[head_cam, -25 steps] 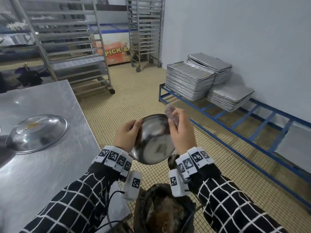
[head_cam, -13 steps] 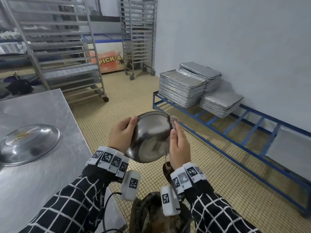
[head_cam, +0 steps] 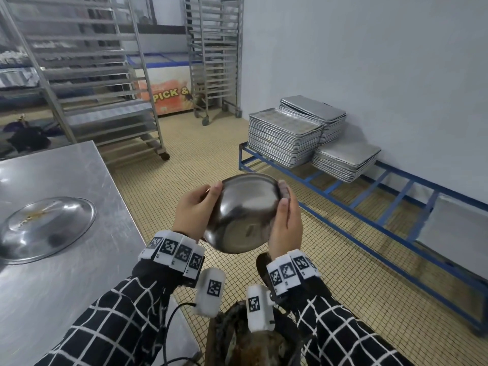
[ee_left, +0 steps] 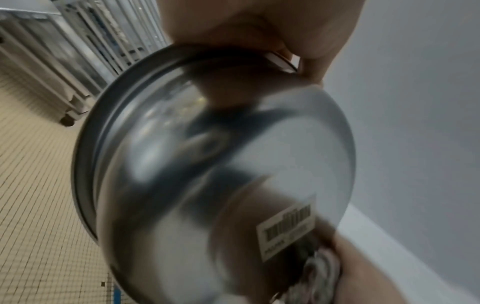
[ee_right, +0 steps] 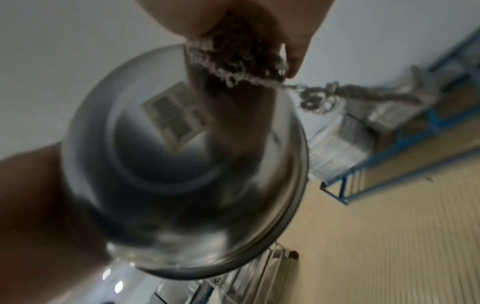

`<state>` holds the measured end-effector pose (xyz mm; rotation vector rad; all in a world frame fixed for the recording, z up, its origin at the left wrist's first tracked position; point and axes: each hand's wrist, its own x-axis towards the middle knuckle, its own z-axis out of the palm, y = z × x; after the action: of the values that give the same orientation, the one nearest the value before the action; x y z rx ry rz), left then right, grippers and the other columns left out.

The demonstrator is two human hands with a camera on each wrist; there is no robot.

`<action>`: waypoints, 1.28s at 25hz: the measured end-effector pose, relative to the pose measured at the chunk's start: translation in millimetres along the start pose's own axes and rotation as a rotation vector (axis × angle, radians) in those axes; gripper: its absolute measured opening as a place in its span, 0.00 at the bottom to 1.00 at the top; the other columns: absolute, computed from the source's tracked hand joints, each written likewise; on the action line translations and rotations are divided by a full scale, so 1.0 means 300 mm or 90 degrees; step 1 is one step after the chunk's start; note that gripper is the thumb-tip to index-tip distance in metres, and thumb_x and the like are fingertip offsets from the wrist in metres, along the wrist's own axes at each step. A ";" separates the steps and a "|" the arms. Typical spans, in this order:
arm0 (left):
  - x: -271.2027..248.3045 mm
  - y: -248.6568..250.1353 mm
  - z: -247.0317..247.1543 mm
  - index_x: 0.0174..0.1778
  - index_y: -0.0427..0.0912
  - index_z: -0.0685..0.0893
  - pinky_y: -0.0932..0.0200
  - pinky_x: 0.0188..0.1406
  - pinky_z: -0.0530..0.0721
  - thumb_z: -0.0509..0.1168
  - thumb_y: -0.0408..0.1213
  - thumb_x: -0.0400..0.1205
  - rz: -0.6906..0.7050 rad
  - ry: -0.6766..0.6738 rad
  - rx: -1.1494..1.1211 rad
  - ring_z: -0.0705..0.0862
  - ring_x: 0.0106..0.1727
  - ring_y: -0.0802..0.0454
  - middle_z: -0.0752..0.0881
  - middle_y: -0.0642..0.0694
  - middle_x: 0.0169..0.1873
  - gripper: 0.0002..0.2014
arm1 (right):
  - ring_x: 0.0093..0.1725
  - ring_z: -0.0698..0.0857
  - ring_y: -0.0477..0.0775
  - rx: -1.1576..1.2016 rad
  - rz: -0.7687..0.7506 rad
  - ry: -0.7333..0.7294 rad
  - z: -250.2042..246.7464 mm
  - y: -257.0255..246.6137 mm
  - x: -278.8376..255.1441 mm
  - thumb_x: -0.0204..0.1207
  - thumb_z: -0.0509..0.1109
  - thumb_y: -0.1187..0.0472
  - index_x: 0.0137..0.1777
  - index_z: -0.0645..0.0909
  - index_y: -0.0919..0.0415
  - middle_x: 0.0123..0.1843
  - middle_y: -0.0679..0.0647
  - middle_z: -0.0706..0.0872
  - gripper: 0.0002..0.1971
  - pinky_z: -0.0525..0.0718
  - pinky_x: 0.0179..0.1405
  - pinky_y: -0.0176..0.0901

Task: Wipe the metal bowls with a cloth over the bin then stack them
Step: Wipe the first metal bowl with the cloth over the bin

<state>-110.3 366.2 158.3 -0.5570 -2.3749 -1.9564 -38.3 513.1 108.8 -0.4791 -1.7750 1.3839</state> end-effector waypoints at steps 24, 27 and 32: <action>0.009 -0.069 -0.066 0.41 0.44 0.84 0.58 0.36 0.79 0.56 0.51 0.86 -0.001 0.030 0.193 0.84 0.36 0.47 0.86 0.44 0.33 0.18 | 0.57 0.80 0.45 -0.182 -0.220 -0.247 0.073 -0.069 0.049 0.83 0.62 0.55 0.66 0.70 0.61 0.60 0.53 0.79 0.16 0.83 0.51 0.31; 0.038 -0.045 -0.064 0.43 0.43 0.85 0.51 0.39 0.83 0.54 0.52 0.86 0.020 0.067 0.190 0.84 0.37 0.46 0.86 0.43 0.33 0.20 | 0.77 0.67 0.52 -0.231 -0.352 -0.286 0.121 -0.059 -0.029 0.84 0.56 0.51 0.72 0.69 0.63 0.76 0.57 0.69 0.21 0.72 0.74 0.48; 0.044 -0.023 -0.074 0.43 0.42 0.85 0.58 0.36 0.81 0.53 0.52 0.87 0.036 0.066 0.182 0.84 0.36 0.45 0.86 0.41 0.34 0.22 | 0.74 0.71 0.48 -0.171 -0.248 -0.213 0.131 -0.054 0.011 0.86 0.51 0.50 0.76 0.69 0.58 0.77 0.52 0.71 0.22 0.77 0.67 0.39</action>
<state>-129.2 347.5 159.5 -0.4886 -2.4804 -1.5440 -68.2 485.9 122.6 -0.0265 -2.2001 0.9967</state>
